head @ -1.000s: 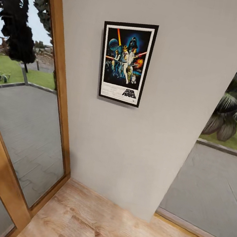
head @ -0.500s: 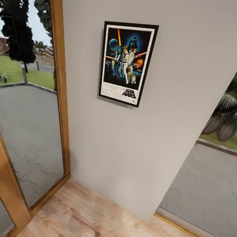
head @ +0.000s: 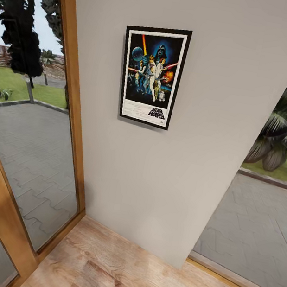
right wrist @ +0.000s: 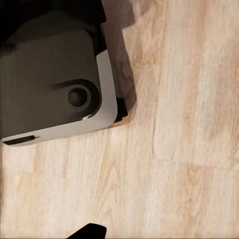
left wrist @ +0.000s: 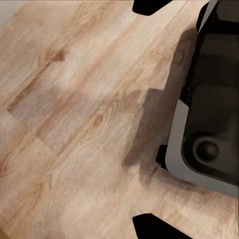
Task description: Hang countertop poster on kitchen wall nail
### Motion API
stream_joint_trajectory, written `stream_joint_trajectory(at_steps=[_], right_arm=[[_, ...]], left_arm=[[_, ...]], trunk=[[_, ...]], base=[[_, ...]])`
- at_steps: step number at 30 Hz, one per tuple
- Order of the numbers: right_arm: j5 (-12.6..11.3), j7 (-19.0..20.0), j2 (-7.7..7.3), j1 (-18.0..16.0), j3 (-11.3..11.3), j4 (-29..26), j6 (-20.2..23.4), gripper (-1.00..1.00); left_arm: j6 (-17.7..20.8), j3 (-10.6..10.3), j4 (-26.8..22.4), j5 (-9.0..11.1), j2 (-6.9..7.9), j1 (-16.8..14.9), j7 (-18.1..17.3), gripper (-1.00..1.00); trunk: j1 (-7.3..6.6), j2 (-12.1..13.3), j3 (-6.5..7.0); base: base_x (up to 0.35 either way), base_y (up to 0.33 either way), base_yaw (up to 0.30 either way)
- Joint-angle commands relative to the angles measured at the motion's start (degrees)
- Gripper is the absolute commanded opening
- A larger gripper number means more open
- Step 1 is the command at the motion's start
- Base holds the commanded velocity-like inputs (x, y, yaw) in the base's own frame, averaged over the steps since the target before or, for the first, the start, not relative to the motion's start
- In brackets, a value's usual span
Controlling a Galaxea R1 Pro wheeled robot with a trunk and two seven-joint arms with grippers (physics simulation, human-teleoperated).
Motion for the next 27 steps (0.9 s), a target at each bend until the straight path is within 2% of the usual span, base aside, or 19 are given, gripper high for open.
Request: stream_joint_trajectory(at_steps=[1, 2, 3, 8, 27], right_arm=[[-0.3, -0.1, 0.14, -0.1, -0.4, 0.3, -0.1, 1.00], [-0.3, -0.8, 0.32, 0.0, -0.4, 1.0, -0.1, 1.00], [-0.3, -1.0, 0.38, 0.0, -0.4, 1.4, -0.1, 1.00], [-0.3, -1.8, 0.57, 0.0, -0.4, 4.2, -0.1, 1.00], [-0.3, -2.1, 0.64, 0.0, -0.4, 6.4, -0.1, 1.00]], left_arm=[[-0.1, -0.4, -0.1, 0.6, -0.51, 0.0, 1.6, 1.00], [-0.1, -0.4, -0.1, 0.6, -1.33, 0.0, 4.3, 1.00], [-0.1, -0.4, -0.1, 0.7, -1.63, 0.0, 5.2, 1.00], [0.0, -0.5, 0.0, 0.7, -2.51, 0.0, 8.0, 1.00], [0.3, -0.7, 0.3, 0.7, -3.00, 0.0, 9.1, 1.00]], trunk=[[0.03, -0.1, -0.13], [0.03, -0.1, -0.13], [0.03, -0.1, -0.13], [0.03, -0.1, -0.13], [0.03, -0.1, -0.13]], base=[[0.000, 0.000, 0.000], [0.000, 0.000, 0.000], [0.000, 0.000, 0.000], [0.000, 0.000, 0.000], [0.000, 0.000, 0.000]])
